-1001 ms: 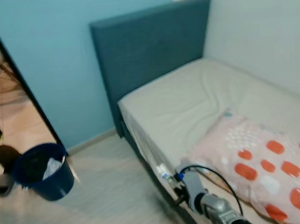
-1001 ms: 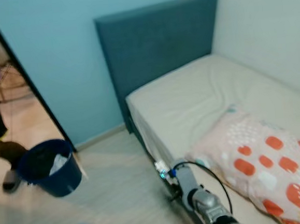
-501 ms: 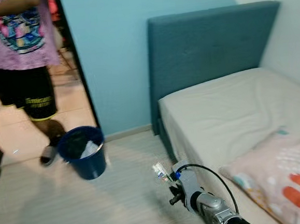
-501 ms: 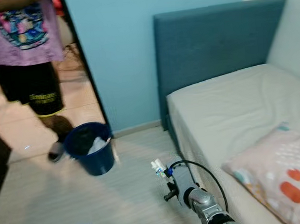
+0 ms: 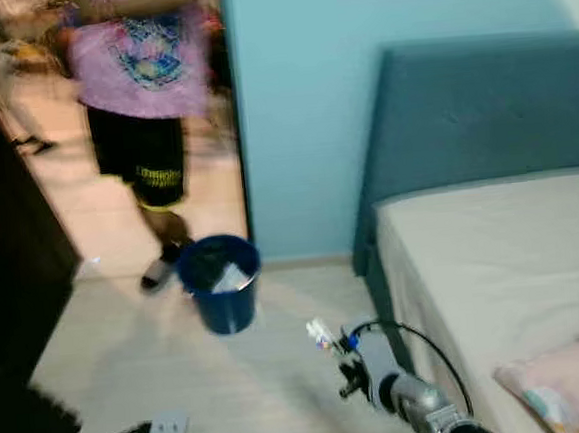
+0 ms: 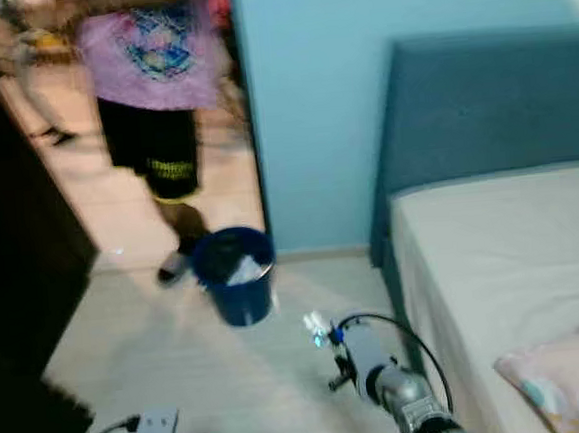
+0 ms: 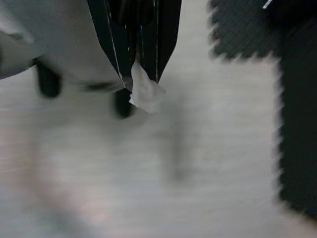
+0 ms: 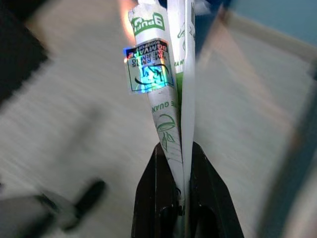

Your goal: Clean up the room

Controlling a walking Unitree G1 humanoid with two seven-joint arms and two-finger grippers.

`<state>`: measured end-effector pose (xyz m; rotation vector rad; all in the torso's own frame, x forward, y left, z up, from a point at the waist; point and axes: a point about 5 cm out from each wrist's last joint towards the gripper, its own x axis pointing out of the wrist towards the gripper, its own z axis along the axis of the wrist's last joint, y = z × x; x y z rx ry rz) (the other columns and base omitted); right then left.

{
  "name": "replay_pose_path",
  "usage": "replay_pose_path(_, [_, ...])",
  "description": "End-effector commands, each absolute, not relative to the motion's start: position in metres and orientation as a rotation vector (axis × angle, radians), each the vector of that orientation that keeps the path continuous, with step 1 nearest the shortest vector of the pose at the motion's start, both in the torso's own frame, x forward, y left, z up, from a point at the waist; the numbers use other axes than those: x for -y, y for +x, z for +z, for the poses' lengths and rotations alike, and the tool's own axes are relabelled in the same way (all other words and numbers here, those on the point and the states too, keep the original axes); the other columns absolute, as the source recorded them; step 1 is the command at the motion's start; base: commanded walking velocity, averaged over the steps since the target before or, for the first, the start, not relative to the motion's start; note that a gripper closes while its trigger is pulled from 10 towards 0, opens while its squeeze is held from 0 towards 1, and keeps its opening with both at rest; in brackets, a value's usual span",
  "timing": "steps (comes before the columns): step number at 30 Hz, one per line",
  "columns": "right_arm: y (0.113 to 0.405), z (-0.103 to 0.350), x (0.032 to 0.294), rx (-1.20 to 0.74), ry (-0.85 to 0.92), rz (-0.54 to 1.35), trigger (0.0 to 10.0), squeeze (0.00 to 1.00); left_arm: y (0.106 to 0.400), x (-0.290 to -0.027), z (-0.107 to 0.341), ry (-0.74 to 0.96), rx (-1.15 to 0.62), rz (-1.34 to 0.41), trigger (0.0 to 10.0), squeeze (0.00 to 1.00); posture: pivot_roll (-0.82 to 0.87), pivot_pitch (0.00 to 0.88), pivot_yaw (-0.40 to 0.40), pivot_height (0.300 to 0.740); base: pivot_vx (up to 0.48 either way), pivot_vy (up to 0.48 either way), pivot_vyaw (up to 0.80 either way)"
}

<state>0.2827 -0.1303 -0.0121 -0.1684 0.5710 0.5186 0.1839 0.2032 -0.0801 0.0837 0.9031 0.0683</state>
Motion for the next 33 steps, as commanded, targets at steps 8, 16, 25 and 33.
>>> replay_pose_path(8, [0.275,-0.02,0.137,-0.607,-0.152,0.495,10.0,0.0,0.213,-0.2,-0.065,0.063,-0.805,0.067,10.0,0.0,-0.09,0.076,-0.035,0.74,0.332,0.0,0.0])
replay_pose_path(16, [0.274,-0.02,0.136,-0.605,-0.142,0.491,10.0,0.0,0.231,-0.191,-0.054,0.049,-0.737,0.043,10.0,0.0,-0.09,0.082,-0.029,0.74,0.375,0.0,0.0])
replay_pose_path(25, [0.274,-0.021,0.137,-0.613,-0.136,0.482,10.0,0.0,0.251,-0.183,-0.04,0.064,-0.656,0.004,10.0,0.0,-0.09,0.086,-0.028,0.74,0.391,0.0,0.0])
replay_pose_path(33, [0.273,-0.022,0.136,-0.617,-0.128,0.482,10.0,0.0,0.259,-0.18,-0.034,0.058,-0.624,-0.01,10.0,0.0,-0.09,0.089,-0.026,0.74,0.394,0.0,0.0])
